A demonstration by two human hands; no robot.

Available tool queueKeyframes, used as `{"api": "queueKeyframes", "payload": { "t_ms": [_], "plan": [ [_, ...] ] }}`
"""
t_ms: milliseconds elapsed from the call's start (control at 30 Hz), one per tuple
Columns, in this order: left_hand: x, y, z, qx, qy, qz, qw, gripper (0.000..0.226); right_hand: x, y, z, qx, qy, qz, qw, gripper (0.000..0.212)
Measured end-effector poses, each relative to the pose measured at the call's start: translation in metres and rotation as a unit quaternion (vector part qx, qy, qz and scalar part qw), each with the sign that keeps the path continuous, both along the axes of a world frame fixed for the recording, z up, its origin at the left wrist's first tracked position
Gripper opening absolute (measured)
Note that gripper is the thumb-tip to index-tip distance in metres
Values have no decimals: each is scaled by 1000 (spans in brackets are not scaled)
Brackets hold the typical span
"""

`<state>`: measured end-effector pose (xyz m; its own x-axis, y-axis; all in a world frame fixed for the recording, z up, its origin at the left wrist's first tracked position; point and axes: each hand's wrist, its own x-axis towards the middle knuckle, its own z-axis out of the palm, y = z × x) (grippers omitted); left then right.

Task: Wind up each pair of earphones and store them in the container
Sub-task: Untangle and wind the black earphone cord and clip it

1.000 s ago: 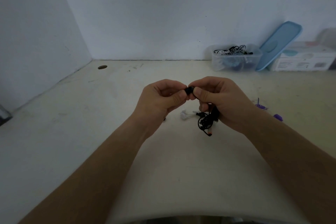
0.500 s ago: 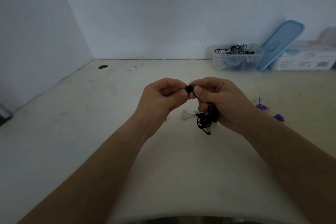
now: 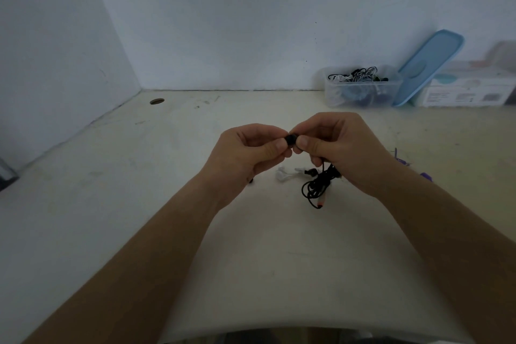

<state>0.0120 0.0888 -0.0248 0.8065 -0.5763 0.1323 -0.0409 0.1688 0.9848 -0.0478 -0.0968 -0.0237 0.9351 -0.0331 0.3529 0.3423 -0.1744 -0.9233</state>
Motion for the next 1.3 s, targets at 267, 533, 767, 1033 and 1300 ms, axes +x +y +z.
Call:
{"api": "queueKeyframes", "payload": {
  "t_ms": [267,533,767,1033,1300],
  "plan": [
    [-1,0,3,-10,31,-7,999,17,0,1,-1,13,9,-10,1000,13],
    [-1,2,4,-1,9,15,1000,22,2,4,-5,65,46,-7,997,12],
    [0,1,1,19,5,47,999,26,1,5,-6,52,61,-2,997,12],
    [-3,1,2,29,-7,40,999,28,-2,5,-3,71,81,24,994,12],
    [-4,1,5,61,-55,45,996,6,-2,5,-1,56,97,23,993,16]
  ]
}}
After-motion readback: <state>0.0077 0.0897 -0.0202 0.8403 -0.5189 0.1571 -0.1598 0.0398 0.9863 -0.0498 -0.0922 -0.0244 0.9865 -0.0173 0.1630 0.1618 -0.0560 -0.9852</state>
